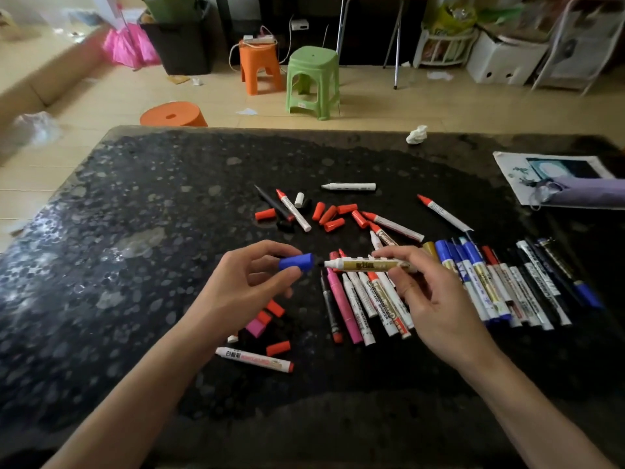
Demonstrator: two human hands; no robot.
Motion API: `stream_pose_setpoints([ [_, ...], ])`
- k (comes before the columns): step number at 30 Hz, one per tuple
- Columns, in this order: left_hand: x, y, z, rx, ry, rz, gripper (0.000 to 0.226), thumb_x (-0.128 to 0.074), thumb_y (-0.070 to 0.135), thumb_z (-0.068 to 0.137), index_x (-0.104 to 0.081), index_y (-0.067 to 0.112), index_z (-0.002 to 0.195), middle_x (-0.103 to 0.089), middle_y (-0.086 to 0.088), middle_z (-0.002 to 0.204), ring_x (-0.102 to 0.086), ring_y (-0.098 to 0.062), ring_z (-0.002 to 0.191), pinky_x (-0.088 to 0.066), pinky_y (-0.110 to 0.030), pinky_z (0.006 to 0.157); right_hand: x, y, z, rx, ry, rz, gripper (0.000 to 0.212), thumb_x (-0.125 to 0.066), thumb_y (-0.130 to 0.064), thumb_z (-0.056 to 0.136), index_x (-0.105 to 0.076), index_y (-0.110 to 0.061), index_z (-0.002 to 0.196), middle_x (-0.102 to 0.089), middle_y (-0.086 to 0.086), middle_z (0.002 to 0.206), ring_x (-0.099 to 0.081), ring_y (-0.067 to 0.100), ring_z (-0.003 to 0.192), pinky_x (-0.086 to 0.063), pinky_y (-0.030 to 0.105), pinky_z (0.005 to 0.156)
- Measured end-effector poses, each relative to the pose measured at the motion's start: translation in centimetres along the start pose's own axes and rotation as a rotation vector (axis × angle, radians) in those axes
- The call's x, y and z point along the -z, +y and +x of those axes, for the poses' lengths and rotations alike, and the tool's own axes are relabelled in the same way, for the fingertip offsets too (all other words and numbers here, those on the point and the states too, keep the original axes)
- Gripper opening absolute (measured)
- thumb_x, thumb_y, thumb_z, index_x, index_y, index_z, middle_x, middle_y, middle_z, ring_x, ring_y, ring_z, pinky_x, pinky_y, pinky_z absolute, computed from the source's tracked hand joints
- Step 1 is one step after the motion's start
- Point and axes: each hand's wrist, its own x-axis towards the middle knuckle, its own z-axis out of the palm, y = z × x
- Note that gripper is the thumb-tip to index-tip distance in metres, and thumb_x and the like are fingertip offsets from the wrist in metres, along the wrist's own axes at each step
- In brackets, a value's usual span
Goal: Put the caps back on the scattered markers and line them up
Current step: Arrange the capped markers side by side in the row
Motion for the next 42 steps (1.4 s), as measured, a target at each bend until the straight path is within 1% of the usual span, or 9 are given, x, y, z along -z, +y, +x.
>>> stream_pose_setpoints([
  [5, 0.2, -0.4, 0.5, 0.009, -0.019, 0.021, 0.019, -0.073, 0.012, 0.093, -0.074, 0.022, 0.110, -0.079, -0.001, 0.090, -0.076, -0.016, 0.076, -0.059, -0.022, 0.077, -0.5, -0.1, 0.5, 0.038, 0.025, -0.008, 0.025, -0.052, -0.024, 0.107, -0.065, -0.034, 0.126, -0.062, -0.021, 0.115, -0.060, -0.004, 0.112, -0.044, 0.006, 0.089],
  [14, -0.2, -0.5, 0.9, -0.038, -0.054, 0.101, 0.022, -0.076, 0.019, 0.090, -0.076, 0.030, 0.109, -0.080, 0.004, 0.091, -0.077, -0.019, 0.080, -0.062, -0.030, 0.085, -1.9, 0.5, 0.5, 0.050, -0.043, -0.029, 0.026, -0.054, -0.025, 0.107, -0.065, -0.035, 0.128, -0.062, -0.021, 0.119, -0.058, -0.001, 0.122, -0.042, 0.006, 0.096],
  [18, -0.3, -0.6, 1.2, -0.054, -0.037, 0.102, 0.024, -0.076, 0.018, 0.091, -0.076, 0.035, 0.107, -0.080, 0.006, 0.089, -0.077, -0.012, 0.080, -0.061, -0.030, 0.088, -1.7, 0.5, 0.7, 0.072, -0.070, -0.028, 0.025, -0.058, -0.033, 0.103, -0.068, -0.036, 0.126, -0.066, -0.023, 0.115, -0.060, -0.001, 0.118, -0.043, 0.006, 0.092],
  [22, -0.8, -0.6, 1.2, -0.083, -0.013, 0.103, 0.027, -0.075, 0.016, 0.092, -0.076, 0.040, 0.104, -0.080, 0.005, 0.086, -0.077, -0.015, 0.080, -0.063, -0.037, 0.085, -1.2, 0.6, 0.8, 0.101, -0.044, -0.001, 0.027, -0.064, -0.031, 0.099, -0.071, -0.032, 0.125, -0.070, -0.021, 0.108, -0.066, 0.005, 0.108, -0.049, 0.012, 0.086],
  [30, -1.4, -0.9, 0.9, -0.113, 0.052, 0.072, 0.028, -0.072, 0.005, 0.092, -0.078, 0.027, 0.110, -0.079, -0.004, 0.082, -0.076, -0.023, 0.076, -0.062, -0.045, 0.082, -2.0, 0.9, 0.3, 0.141, 0.033, -0.022, 0.031, -0.065, -0.028, 0.098, -0.072, -0.027, 0.129, -0.069, -0.015, 0.101, -0.067, 0.012, 0.100, -0.055, 0.020, 0.083],
  [35, -2.0, -1.1, 0.7, -0.119, 0.071, 0.076, 0.029, -0.071, 0.001, 0.092, -0.079, 0.023, 0.109, -0.079, -0.004, 0.082, -0.075, -0.015, 0.071, -0.063, -0.044, 0.073, -2.3, 0.9, 0.1, 0.159, 0.054, -0.044, 0.032, -0.067, -0.026, 0.097, -0.072, -0.026, 0.128, -0.069, -0.015, 0.099, -0.067, 0.011, 0.098, -0.053, 0.017, 0.081],
  [38, -1.8, -1.3, 1.0, -0.131, 0.049, 0.100, 0.029, -0.070, 0.001, 0.093, -0.078, 0.025, 0.108, -0.078, -0.003, 0.080, -0.074, -0.016, 0.073, -0.063, -0.042, 0.079, -2.5, 0.6, 0.0, 0.163, 0.038, -0.097, 0.033, -0.067, -0.026, 0.098, -0.071, -0.025, 0.130, -0.069, -0.015, 0.097, -0.067, 0.011, 0.095, -0.053, 0.018, 0.077],
  [40, -1.8, -1.6, 1.7, -0.132, 0.013, 0.136, 0.027, -0.069, 0.005, 0.095, -0.076, 0.027, 0.110, -0.078, -0.002, 0.082, -0.075, -0.020, 0.077, -0.061, -0.046, 0.084, -2.3, 0.4, 0.1, 0.132, -0.011, -0.128, 0.032, -0.066, -0.031, 0.098, -0.071, -0.027, 0.130, -0.069, -0.019, 0.096, -0.066, 0.005, 0.098, -0.053, 0.016, 0.078],
  [42, -2.2, -1.8, 2.3, -0.144, -0.023, 0.173, 0.026, -0.067, 0.010, 0.097, -0.073, 0.033, 0.111, -0.077, 0.000, 0.085, -0.074, -0.023, 0.078, -0.060, -0.049, 0.080, -1.9, 0.2, 0.2, 0.074, -0.069, -0.125, 0.022, -0.068, -0.034, 0.098, -0.071, -0.033, 0.120, -0.069, -0.021, 0.089, -0.067, 0.001, 0.092, -0.053, 0.014, 0.073],
])
